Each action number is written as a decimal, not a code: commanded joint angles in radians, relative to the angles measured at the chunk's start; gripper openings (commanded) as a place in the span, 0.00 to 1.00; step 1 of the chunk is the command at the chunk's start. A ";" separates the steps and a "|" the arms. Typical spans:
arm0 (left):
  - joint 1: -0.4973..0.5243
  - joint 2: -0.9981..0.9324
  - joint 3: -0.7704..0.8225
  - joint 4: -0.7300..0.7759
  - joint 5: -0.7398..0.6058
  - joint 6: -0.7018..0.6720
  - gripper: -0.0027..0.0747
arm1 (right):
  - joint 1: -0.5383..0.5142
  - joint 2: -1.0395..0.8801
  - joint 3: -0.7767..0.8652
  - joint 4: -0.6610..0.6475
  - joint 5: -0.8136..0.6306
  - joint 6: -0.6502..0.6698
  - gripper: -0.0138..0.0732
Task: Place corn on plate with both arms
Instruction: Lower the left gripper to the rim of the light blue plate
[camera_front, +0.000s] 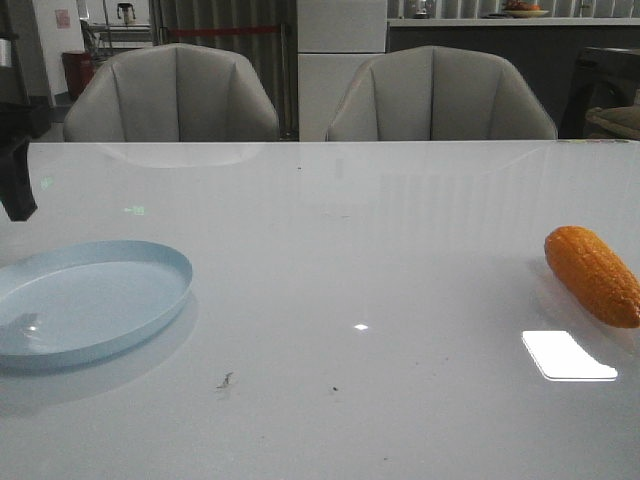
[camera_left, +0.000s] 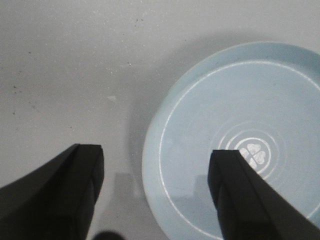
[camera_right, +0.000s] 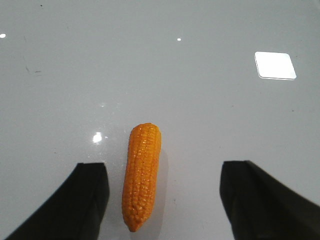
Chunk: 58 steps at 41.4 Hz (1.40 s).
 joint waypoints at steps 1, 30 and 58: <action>0.003 -0.010 -0.037 -0.012 -0.008 -0.009 0.69 | -0.001 -0.009 -0.031 -0.006 -0.071 -0.002 0.82; 0.003 0.125 -0.038 -0.012 -0.034 -0.009 0.69 | -0.001 -0.009 -0.031 -0.006 -0.071 -0.002 0.82; 0.003 0.127 -0.039 -0.012 -0.029 -0.009 0.14 | -0.001 -0.009 -0.031 -0.006 -0.072 -0.002 0.82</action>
